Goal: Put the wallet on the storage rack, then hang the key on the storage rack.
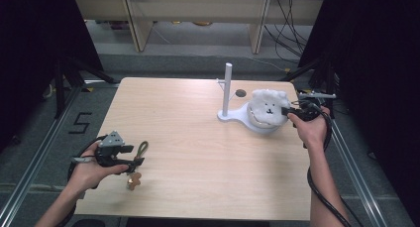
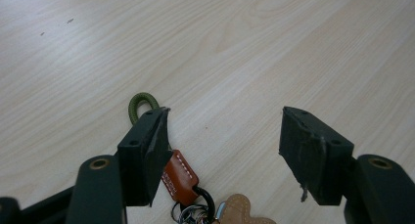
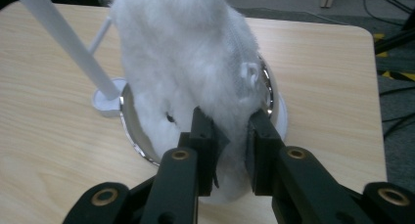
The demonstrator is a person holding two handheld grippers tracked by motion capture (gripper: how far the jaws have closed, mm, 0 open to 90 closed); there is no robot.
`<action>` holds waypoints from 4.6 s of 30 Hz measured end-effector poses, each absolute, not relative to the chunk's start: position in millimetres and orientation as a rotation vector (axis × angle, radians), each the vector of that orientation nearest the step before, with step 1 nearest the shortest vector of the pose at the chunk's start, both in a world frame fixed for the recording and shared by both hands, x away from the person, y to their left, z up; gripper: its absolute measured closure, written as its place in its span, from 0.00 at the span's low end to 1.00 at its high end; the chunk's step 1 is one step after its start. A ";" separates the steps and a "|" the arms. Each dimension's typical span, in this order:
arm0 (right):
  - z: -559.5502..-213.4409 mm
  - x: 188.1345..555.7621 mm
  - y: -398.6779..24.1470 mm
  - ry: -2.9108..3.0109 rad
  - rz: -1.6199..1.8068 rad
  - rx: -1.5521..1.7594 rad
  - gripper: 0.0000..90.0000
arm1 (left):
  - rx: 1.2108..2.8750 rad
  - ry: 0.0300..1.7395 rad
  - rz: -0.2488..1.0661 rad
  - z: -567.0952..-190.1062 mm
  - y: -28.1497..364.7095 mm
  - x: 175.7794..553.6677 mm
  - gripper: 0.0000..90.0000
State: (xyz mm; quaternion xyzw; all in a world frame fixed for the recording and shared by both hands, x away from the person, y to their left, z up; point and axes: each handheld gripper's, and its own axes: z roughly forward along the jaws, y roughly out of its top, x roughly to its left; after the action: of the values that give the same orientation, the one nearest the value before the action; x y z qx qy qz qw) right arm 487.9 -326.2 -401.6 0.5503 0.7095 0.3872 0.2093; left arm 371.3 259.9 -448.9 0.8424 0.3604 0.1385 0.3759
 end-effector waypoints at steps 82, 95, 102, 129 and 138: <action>-439.8 396.1 -310.4 1.817 1.044 1.718 0.52 | 2.110 1.023 0.357 -450.6 266.4 371.7 0.39; -458.9 383.3 -305.1 1.808 1.057 1.760 0.51 | 2.207 1.073 0.332 -442.6 258.7 377.5 0.43; -452.7 381.2 -298.3 1.792 1.086 1.794 0.51 | 2.275 1.208 0.307 -448.8 261.0 383.9 0.49; -457.5 381.8 -299.2 1.849 1.087 1.753 0.50 | 2.459 1.404 0.202 -477.3 240.9 414.8 0.64; -458.3 380.6 -298.1 1.815 1.083 1.791 0.50 | 2.456 1.437 0.177 -482.5 237.1 414.9 0.68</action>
State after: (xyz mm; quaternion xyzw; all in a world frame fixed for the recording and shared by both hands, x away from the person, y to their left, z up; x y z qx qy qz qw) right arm 380.6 -298.1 -458.3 0.6355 0.6438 0.3843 0.1846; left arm 414.9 237.1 -482.5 0.8523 0.4989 0.0613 0.1448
